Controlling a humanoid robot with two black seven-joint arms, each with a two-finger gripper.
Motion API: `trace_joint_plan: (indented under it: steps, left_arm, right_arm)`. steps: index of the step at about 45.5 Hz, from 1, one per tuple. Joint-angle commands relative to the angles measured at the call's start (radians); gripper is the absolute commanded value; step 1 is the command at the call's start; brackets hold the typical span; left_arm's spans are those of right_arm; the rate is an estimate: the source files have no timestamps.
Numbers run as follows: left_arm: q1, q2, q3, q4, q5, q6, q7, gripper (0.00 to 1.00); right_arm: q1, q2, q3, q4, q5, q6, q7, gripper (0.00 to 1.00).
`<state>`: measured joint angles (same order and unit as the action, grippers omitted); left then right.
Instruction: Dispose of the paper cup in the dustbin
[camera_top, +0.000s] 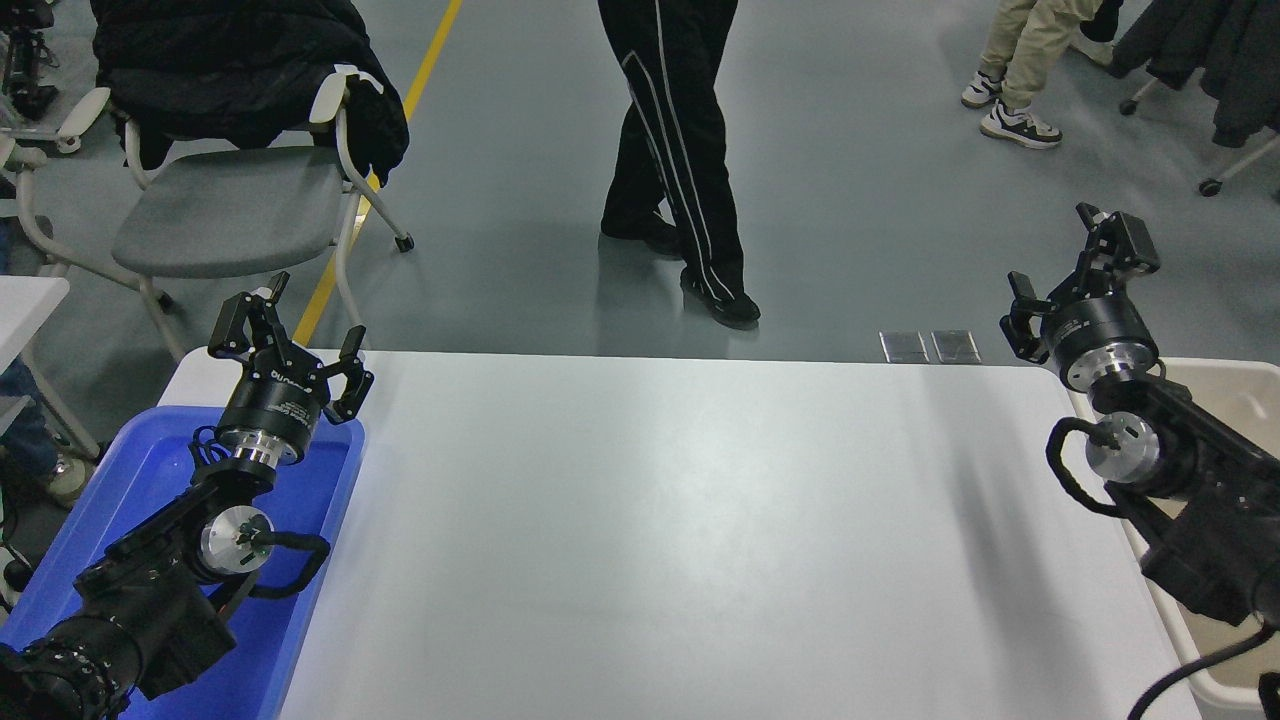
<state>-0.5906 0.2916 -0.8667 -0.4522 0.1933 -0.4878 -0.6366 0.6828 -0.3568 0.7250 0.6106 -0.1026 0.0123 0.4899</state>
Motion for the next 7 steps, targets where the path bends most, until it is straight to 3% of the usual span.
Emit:
trace_joint_plan:
  steps: [1, 7]
  left_arm:
    - [0.0, 0.0, 0.0, 0.0, 0.0, 0.0, 0.0, 1.0]
    - [0.0, 0.0, 0.0, 0.0, 0.0, 0.0, 0.0, 1.0]
  right_arm:
    - [-0.051, 0.018, 0.01, 0.005, 0.0, 0.012, 0.029, 1.0]
    - [-0.052, 0.018, 0.01, 0.005, 0.0, 0.011, 0.03, 1.0]
